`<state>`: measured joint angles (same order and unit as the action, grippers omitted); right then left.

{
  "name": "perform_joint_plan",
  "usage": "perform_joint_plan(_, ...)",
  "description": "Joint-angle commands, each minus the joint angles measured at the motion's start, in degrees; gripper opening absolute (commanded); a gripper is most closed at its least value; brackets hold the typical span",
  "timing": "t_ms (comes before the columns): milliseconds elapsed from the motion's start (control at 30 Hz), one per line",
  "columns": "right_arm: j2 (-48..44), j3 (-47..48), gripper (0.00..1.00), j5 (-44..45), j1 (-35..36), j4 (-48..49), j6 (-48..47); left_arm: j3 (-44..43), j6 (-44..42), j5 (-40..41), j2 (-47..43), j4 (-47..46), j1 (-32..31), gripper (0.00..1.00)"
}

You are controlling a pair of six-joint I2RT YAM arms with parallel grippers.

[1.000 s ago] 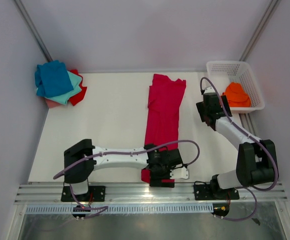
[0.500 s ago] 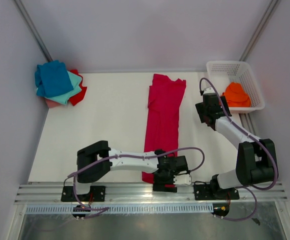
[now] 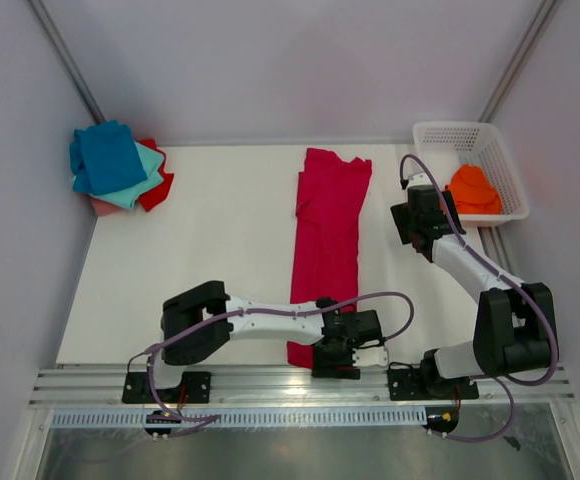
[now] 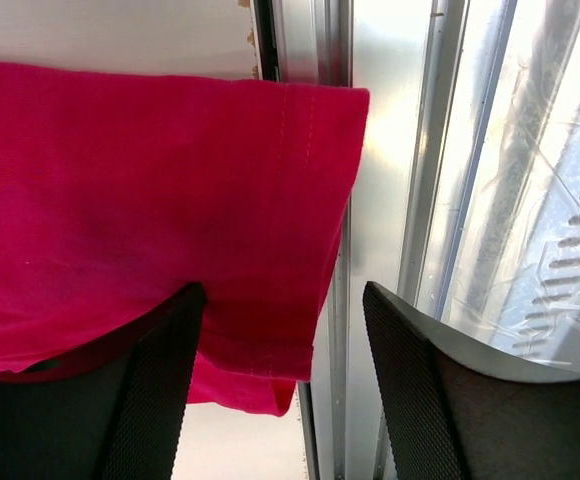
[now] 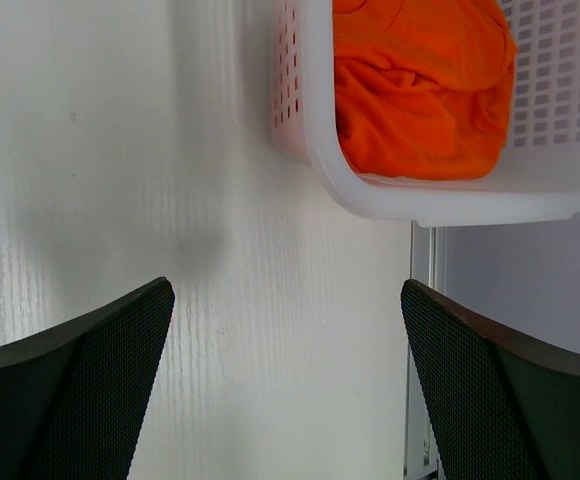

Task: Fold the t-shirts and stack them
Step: Fold the tshirt

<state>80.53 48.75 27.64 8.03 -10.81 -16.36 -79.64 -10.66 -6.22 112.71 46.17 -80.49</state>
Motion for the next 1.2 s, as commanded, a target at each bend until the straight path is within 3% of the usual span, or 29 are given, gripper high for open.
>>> perform_joint_plan(0, -3.4, 0.9, 0.99, -0.5, 0.1, 1.7, 0.3, -1.1, 1.1, -2.4, 2.7, -1.3, -0.1, 0.65)
perform_joint_plan(167, -4.0, 0.9, 0.99, -0.6, 0.1, 1.7, 0.2, -1.9, 1.9, -2.8, 3.7, -0.7, -0.1, 0.52)
perform_joint_plan(567, -4.8, 0.6, 0.99, -0.5, 0.1, 1.8, 0.0, -2.5, 3.0, -4.5, 5.1, 0.7, -0.1, 0.57)
perform_joint_plan(733, -4.8, 0.6, 1.0, -0.7, 0.1, 1.7, 0.0, -0.8, 3.2, -1.7, 5.0, -0.7, -0.1, 0.59)
perform_joint_plan(1167, -5.7, 0.7, 0.99, -0.5, 0.1, 1.7, -0.2, -2.4, 6.8, 3.2, 10.2, -0.6, 0.0, 0.54)
